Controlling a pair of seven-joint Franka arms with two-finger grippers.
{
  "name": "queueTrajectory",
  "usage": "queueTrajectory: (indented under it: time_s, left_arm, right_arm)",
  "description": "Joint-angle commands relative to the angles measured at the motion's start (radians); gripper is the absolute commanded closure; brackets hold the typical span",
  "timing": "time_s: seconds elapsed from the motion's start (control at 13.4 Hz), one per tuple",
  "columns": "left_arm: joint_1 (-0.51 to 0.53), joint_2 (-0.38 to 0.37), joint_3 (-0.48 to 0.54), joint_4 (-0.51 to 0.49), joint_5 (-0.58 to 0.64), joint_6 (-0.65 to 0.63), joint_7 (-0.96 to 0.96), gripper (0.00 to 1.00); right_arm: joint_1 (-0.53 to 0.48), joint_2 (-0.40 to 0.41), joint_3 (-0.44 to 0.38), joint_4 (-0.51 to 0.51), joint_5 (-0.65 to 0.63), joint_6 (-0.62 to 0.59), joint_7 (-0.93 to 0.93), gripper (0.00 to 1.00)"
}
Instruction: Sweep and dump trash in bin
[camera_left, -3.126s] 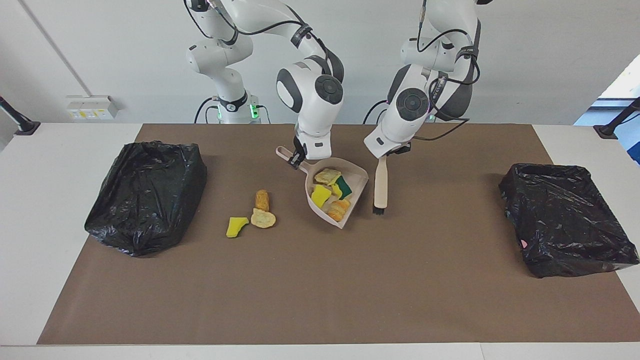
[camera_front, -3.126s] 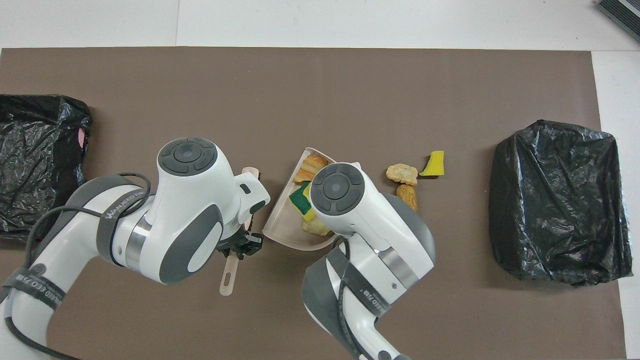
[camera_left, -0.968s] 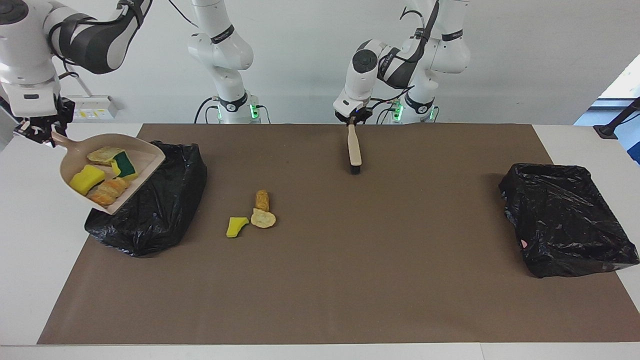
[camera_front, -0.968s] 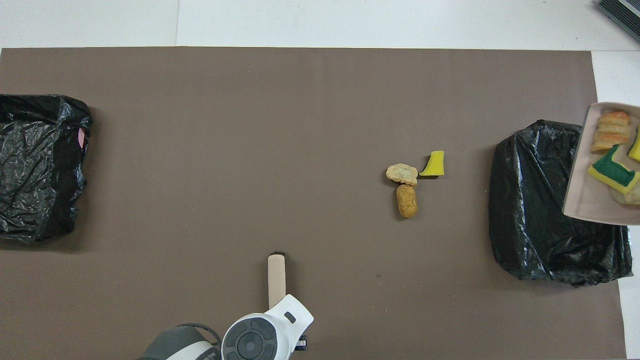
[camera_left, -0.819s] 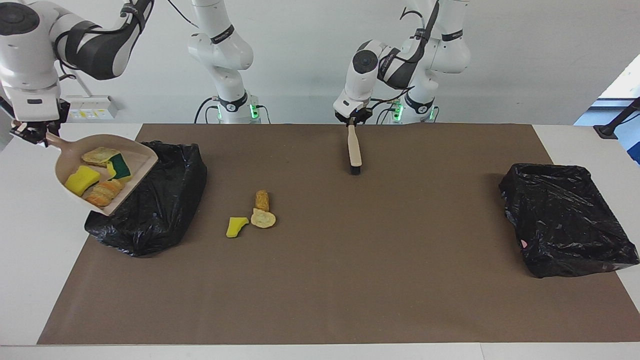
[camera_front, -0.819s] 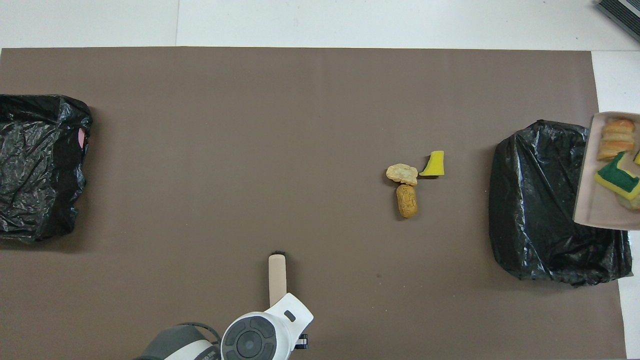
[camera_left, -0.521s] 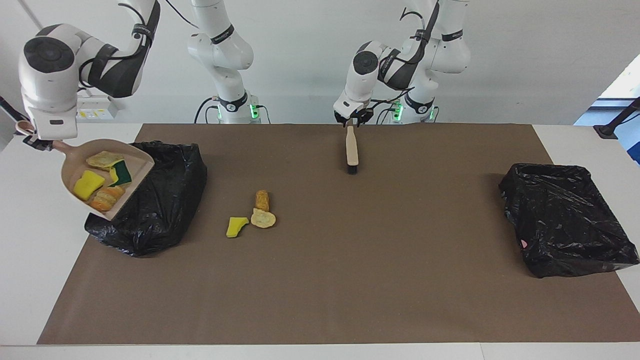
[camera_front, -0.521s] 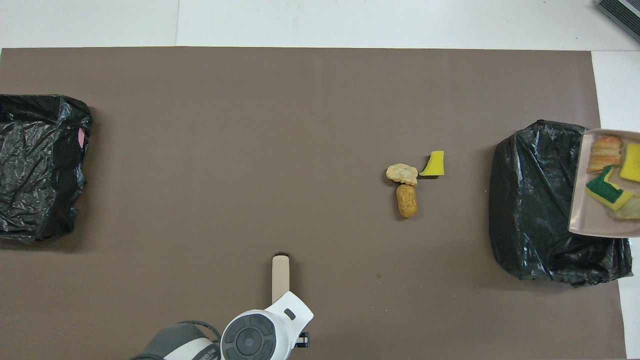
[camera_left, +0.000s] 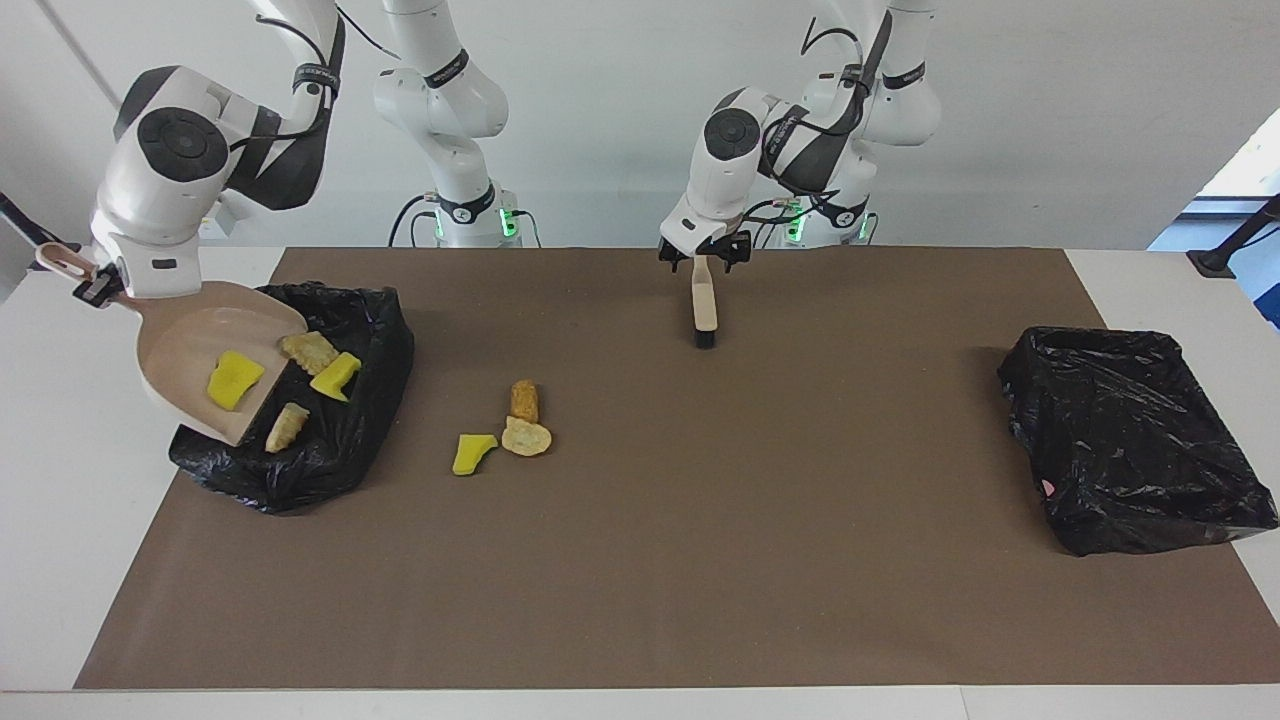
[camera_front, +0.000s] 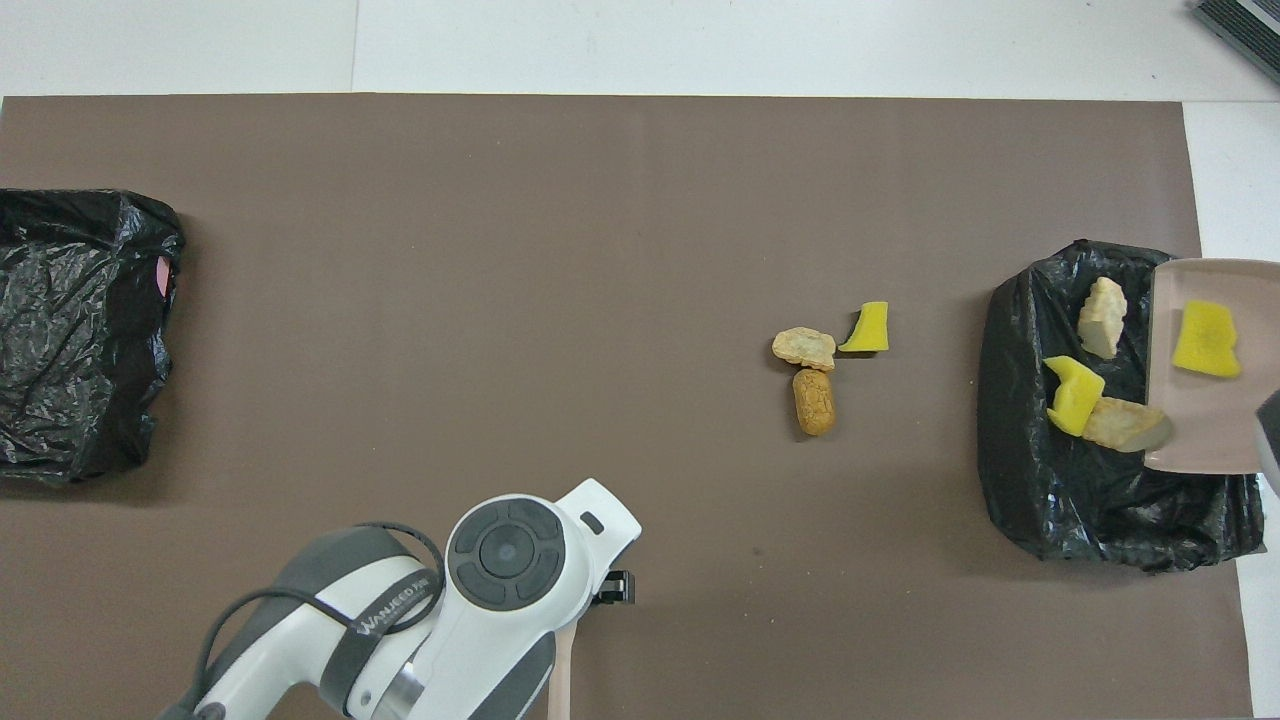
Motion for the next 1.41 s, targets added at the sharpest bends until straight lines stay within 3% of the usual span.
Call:
queueTrajectory:
  time_s: [0.0, 0.3, 0.45, 0.6, 1.04, 1.34]
  left_arm:
    - [0.009, 0.036, 0.097, 0.105, 0.063, -0.060, 0.082, 0.00]
    - [0.011, 0.025, 0.303, 0.315, 0.065, -0.277, 0.344, 0.00]
    - [0.015, 0.021, 0.375, 0.395, 0.135, -0.350, 0.420, 0.00]
    - [0.070, 0.022, 0.385, 0.468, 0.204, -0.385, 0.470, 0.00]
    - [0.274, 0.039, 0.377, 0.697, 0.200, -0.516, 0.616, 0.00]
    - [0.313, 0.060, 0.369, 0.775, 0.195, -0.563, 0.664, 0.00]
  right_arm:
    - [-0.001, -0.025, 0.007, -0.024, -0.026, -0.009, 0.022, 1.00]
    - [0.014, -0.028, 0.006, -0.010, -0.049, -0.040, 0.001, 1.00]
    - [0.023, -0.034, 0.007, -0.012, -0.104, -0.058, -0.018, 1.00]
    - [0.049, -0.047, 0.007, -0.022, -0.142, -0.087, -0.017, 1.00]
    - [0.102, -0.047, 0.007, -0.030, -0.221, -0.118, 0.014, 1.00]
    - [0.123, -0.051, 0.009, -0.038, -0.291, -0.156, -0.024, 1.00]
